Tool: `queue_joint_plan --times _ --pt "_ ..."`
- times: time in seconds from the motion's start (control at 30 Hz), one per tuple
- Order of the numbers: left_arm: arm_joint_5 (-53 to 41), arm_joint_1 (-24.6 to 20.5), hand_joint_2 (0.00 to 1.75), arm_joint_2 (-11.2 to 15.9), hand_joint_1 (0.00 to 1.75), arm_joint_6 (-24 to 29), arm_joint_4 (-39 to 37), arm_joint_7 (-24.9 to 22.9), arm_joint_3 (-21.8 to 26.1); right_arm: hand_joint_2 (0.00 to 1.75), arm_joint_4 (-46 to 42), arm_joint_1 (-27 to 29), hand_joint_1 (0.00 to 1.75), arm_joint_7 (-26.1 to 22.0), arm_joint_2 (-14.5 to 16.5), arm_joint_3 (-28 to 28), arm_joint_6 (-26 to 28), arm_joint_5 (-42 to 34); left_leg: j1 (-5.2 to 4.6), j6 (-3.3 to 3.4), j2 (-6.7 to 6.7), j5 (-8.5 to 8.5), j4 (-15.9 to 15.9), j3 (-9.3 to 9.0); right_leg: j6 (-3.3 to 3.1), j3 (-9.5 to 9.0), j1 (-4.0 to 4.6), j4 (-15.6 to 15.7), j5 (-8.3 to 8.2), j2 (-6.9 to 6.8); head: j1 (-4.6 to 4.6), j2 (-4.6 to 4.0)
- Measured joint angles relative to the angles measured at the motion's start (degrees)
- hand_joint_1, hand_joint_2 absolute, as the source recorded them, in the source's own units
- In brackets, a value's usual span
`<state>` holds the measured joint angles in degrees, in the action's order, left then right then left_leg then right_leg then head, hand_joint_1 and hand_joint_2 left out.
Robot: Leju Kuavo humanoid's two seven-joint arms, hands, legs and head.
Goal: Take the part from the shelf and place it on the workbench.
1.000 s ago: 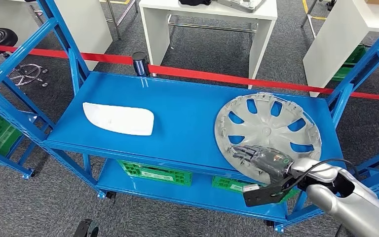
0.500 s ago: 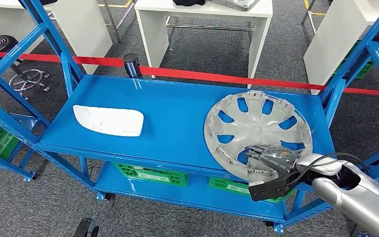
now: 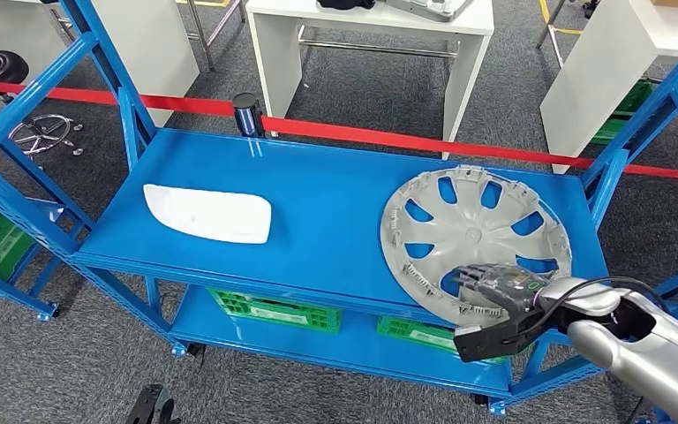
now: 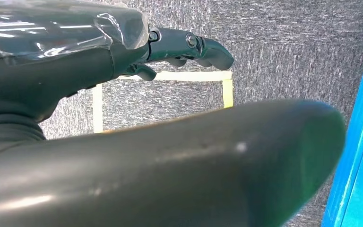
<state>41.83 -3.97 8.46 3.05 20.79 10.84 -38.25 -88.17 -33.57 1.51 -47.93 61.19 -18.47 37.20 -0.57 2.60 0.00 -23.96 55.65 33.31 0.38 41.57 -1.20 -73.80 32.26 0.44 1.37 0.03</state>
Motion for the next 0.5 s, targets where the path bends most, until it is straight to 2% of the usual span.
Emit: queue_joint_plan --times 0.03,0.07,0.1,0.13,0.17,0.2,0.23,0.3,0.33,0.37,0.43,0.47,0.5 --pt "0.0 0.0 0.00 0.0 0.00 0.0 0.0 0.0 0.0 1.75 0.1 0.0 0.39 0.0 0.0 0.2 -0.1 0.0 0.04 -0.06 0.00 -0.05 0.1 0.02 0.54 -0.32 -0.14 0.8 -0.70 -0.03 0.00 0.01" --pt "0.0 0.0 0.00 0.0 0.00 -0.1 0.0 0.0 0.0 1.75 0.1 0.0 0.58 0.1 0.0 0.2 -0.2 0.0 0.12 -0.23 -0.01 -0.17 0.3 0.03 1.20 -1.90 -0.33 4.0 -2.17 -0.11 -0.01 0.00" --pt "0.0 0.0 0.00 0.0 0.00 -0.1 0.0 0.0 -0.1 1.75 0.1 -0.2 0.89 0.1 -0.1 0.2 -0.2 0.0 0.14 -0.50 -0.02 -0.37 0.7 0.11 1.77 -3.93 -0.57 8.2 -3.65 -0.29 -0.03 0.01" --pt "0.0 0.0 0.00 0.0 0.00 -0.1 0.0 0.0 -0.1 1.75 0.2 -0.3 1.14 0.2 -0.1 0.2 -0.2 0.0 0.08 -0.85 -0.04 -0.66 1.2 0.31 1.90 -5.74 -0.66 11.7 -4.79 -0.28 -0.05 0.00" --pt "0.0 -0.1 0.00 0.1 0.00 -0.1 0.0 0.1 -0.1 1.75 0.2 -0.5 1.35 0.1 -0.1 0.3 -0.3 0.0 -0.01 -1.16 -0.05 -0.92 1.7 0.52 1.72 -7.04 -0.70 14.2 -5.55 -0.26 -0.05 -0.01" --pt "0.0 -0.1 0.00 0.2 0.00 -0.1 0.0 0.1 -0.1 1.75 0.2 -0.6 1.58 0.1 -0.1 0.3 -0.3 0.0 -0.12 -1.38 -0.05 -1.07 2.0 0.70 1.28 -7.51 -0.64 15.1 -5.70 -0.16 -0.05 0.00" --pt "0.0 -0.1 0.00 0.3 0.00 -0.2 0.0 0.2 -0.1 1.75 0.2 -0.6 1.68 0.1 -0.2 0.3 -0.3 0.0 -0.13 -1.54 -0.06 -1.14 2.2 0.80 0.72 -7.57 -0.48 15.1 -5.76 0.04 -0.04 0.00" --pt "0.1 -0.1 0.00 0.4 0.00 -0.2 0.0 0.3 -0.1 1.75 0.2 -0.8 1.72 0.1 -0.2 0.3 -0.3 0.0 0.10 -1.89 -0.05 -1.48 2.6 0.95 0.04 -7.67 -0.60 15.1 -5.84 0.08 -0.04 0.01" --pt "0.1 -0.1 0.00 0.5 0.00 -0.1 0.0 0.4 -0.1 1.75 0.2 -0.9 1.73 0.0 -0.3 0.2 -0.3 -0.1 0.24 -2.19 -0.04 -2.31 3.8 1.43 -0.25 -7.78 -0.69 15.1 -5.89 0.09 0.02 0.00" --pt "0.1 -0.2 0.00 0.5 0.00 -0.1 0.0 0.4 0.0 1.75 0.1 -1.0 1.74 0.0 -0.4 0.1 -0.3 -0.1 0.37 -2.53 -0.04 -3.73 6.1 2.45 -0.49 -7.87 -0.79 15.2 -5.92 0.09 0.08 0.00" --pt "0.1 -0.2 0.00 0.5 0.00 -0.1 0.0 0.5 0.0 1.75 0.1 -1.2 1.74 0.0 -0.4 0.0 -0.3 -0.1 0.62 -3.08 -0.04 -7.37 13.6 5.83 -0.75 -7.87 -0.69 15.2 -5.93 0.09 0.21 0.00" --pt "0.1 -0.2 0.00 0.5 0.00 0.0 0.0 0.6 0.0 1.75 0.1 -1.2 1.74 0.0 -0.4 0.0 -0.3 -0.1 0.73 -3.19 -0.04 -8.61 17.1 7.47 -0.78 -7.85 -0.64 15.2 -5.94 0.08 0.21 0.01" --pt "0.1 -0.2 0.00 0.5 0.00 0.0 0.0 0.7 0.1 1.75 0.1 -1.2 1.74 0.0 -0.5 -0.1 -0.3 -0.1 0.81 -3.20 -0.04 -8.90 18.9 8.36 -0.78 -7.85 -0.59 15.2 -5.94 0.08 0.21 0.00"
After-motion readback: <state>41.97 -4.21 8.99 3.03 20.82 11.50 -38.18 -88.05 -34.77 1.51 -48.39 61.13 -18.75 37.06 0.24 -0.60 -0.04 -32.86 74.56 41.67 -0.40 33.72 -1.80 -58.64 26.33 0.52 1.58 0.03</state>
